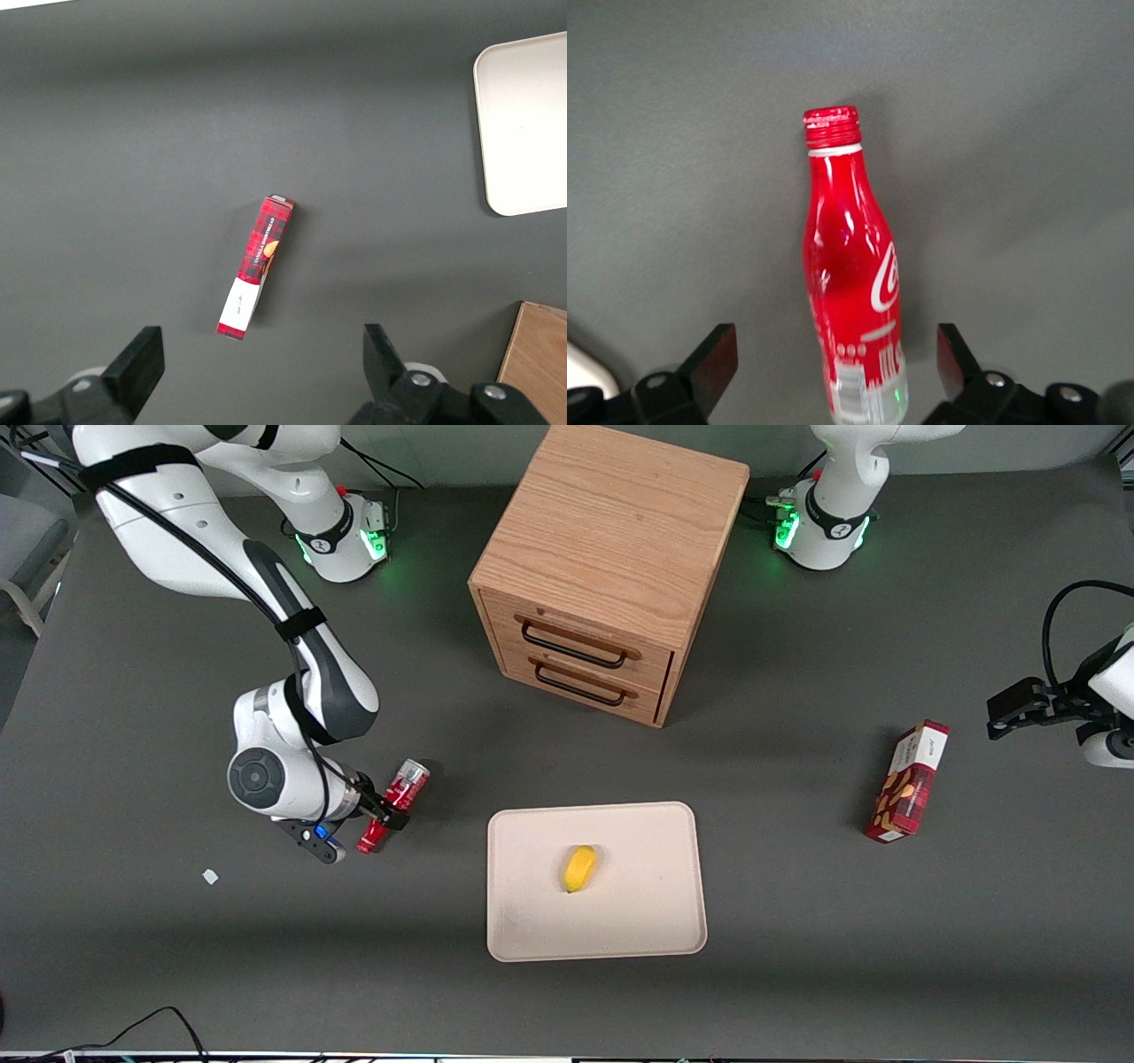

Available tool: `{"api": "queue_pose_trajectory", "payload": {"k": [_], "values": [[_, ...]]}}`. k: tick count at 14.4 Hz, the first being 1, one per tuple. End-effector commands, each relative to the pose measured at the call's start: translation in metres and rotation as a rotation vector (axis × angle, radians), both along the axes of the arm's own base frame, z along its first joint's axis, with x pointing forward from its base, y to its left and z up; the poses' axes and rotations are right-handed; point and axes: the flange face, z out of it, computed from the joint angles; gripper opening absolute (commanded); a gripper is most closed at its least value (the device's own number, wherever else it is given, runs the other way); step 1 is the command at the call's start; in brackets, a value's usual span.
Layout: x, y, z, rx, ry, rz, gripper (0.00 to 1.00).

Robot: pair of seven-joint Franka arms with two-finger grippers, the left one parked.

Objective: Place coke bottle on tray
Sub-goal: 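Close the right gripper around the bottle's body and lift it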

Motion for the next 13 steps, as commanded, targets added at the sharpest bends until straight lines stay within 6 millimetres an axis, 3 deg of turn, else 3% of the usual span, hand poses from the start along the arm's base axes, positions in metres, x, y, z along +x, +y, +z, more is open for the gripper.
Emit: {"api": "queue_pose_trajectory", "payload": {"k": [1, 5, 6, 7, 8, 11, 13], "values": [[-0.003, 0.003, -0.021, -0.026, -0.034, -0.025, 1.0], [-0.01, 0.003, -0.043, -0.02, -0.039, -0.032, 1.0], [-0.011, 0.003, -0.044, -0.021, -0.036, -0.028, 0.71], [-0.011, 0.003, -0.044, -0.027, -0.039, -0.02, 0.24], [-0.011, 0.003, -0.044, -0.032, -0.041, -0.013, 0.0], [-0.011, 0.004, -0.042, -0.031, -0.045, -0.001, 0.0], [-0.01, 0.013, -0.03, -0.021, -0.057, 0.016, 0.0]]}}
